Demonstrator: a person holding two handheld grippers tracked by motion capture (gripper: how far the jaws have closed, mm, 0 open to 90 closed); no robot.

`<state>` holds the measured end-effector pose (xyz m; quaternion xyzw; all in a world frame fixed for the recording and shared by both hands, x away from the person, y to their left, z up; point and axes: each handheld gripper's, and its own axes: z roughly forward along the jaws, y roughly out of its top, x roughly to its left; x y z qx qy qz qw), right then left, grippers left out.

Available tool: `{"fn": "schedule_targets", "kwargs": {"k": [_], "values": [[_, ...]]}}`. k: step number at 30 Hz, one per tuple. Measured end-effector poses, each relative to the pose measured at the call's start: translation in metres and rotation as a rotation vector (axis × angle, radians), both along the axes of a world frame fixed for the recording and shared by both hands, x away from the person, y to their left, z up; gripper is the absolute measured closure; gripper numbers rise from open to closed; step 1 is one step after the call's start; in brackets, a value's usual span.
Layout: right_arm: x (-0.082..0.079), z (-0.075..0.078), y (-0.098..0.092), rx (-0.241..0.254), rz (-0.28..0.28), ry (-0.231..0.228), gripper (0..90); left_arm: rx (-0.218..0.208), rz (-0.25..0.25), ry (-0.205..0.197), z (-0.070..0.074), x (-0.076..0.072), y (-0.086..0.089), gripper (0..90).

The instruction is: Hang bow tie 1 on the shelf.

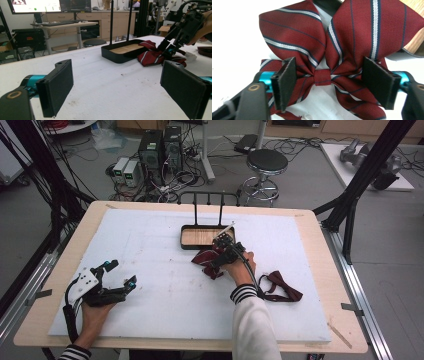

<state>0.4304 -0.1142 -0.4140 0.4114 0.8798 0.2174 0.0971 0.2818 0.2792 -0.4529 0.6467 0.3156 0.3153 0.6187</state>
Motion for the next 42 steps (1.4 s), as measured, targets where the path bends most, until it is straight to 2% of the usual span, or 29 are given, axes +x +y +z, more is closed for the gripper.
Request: {"fn": "schedule_targets", "kwargs": {"k": [7,8,16,20,25,42], "values": [[0.0004,-0.0009,0.0001,0.005,0.007,0.023,38.5,0.000,0.000,0.000,0.0000,0.0000,0.0000,11.7],[0.0002,-0.0009,0.0000,0.001,0.014,0.023,41.8,0.000,0.001,0.000,0.0000,0.0001,-0.0001,11.8],[0.0005,-0.0023,0.0006,-0.010,0.009,0.041,47.7,0.003,0.001,0.000,0.0000,-0.0001,0.0000,11.7],[-0.0004,-0.0013,0.0015,-0.022,0.009,0.048,57.2,0.002,0.001,-0.001,0.0000,-0.0001,0.0000,11.7],[-0.0015,-0.0003,0.0038,-0.040,0.012,0.044,64.5,0.001,0.000,0.000,0.0000,-0.0001,-0.0001,11.7],[-0.0030,0.0016,0.0043,-0.049,0.019,0.036,67.7,0.001,0.001,-0.001,0.0000,-0.0001,-0.0003,11.7]]}}
